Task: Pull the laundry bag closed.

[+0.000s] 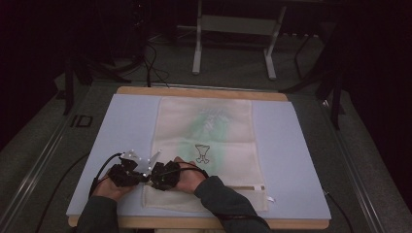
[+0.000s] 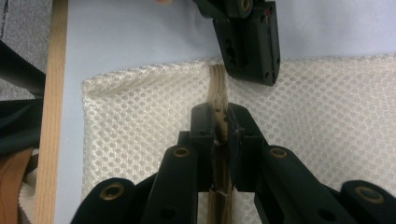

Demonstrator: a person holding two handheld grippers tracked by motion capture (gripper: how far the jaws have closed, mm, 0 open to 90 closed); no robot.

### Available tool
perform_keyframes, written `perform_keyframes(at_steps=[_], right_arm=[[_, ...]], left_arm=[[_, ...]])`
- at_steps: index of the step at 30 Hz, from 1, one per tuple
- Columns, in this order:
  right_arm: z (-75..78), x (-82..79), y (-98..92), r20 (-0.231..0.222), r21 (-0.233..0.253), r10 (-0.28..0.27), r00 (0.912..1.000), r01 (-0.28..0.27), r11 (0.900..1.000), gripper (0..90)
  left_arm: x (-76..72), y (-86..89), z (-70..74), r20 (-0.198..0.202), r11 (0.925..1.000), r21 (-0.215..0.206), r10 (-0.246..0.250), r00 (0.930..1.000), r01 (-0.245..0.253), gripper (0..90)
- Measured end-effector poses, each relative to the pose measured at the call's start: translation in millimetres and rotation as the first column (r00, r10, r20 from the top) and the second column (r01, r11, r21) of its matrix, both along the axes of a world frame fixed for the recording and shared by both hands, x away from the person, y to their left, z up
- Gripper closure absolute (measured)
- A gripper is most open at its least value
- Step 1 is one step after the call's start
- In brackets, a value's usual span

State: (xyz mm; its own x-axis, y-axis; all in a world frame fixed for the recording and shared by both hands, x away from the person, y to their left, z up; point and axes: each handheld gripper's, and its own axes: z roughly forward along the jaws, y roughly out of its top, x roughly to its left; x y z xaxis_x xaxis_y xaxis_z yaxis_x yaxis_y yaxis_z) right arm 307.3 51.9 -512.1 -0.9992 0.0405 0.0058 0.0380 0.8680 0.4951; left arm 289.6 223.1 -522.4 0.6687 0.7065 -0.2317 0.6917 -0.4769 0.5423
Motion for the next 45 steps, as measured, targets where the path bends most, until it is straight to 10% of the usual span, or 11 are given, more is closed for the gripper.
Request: perform_keyframes(at_steps=[45], right_arm=[[5.7, -10.0, -28.3, 0.036, -0.066, 0.013, 0.9993, -0.01, 0.998, 82.2]], left_arm=[[1.7, -1.1, 1.0, -0.003, 0.9998, 0.013, -0.014, 0.9999, 0.014, 90.0]])
